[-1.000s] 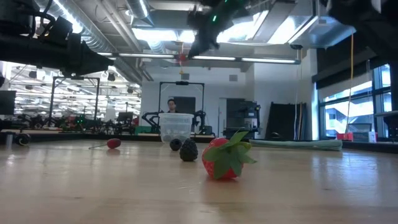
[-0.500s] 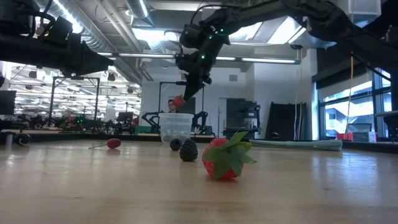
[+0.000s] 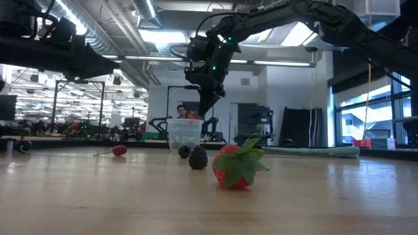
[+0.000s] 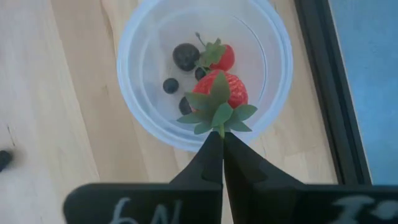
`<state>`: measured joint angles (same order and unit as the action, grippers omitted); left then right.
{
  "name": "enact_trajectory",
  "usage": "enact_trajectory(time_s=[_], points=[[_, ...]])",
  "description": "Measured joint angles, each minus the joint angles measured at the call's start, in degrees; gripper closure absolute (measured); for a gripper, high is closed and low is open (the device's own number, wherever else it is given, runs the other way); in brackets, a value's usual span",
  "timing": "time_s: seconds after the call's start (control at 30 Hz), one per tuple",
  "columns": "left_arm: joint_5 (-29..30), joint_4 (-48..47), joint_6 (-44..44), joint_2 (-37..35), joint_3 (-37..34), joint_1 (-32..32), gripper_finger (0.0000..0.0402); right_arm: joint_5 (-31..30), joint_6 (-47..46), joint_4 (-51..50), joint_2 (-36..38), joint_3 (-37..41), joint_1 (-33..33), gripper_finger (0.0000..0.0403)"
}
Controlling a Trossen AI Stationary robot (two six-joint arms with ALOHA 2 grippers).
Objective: Pick and placing Produce into tupperware
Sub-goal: Put the top red strawberry into the transparent container
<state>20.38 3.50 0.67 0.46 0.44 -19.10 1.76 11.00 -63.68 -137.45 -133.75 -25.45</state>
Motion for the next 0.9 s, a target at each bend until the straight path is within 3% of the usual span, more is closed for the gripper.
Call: enact_trajectory(time_s=[0.9], points=[[0.0, 0.0, 0.0, 0.0, 0.0, 0.0, 0.0154, -0.2, 0.2, 0.9, 0.0, 0.0, 1.1, 0.0391]])
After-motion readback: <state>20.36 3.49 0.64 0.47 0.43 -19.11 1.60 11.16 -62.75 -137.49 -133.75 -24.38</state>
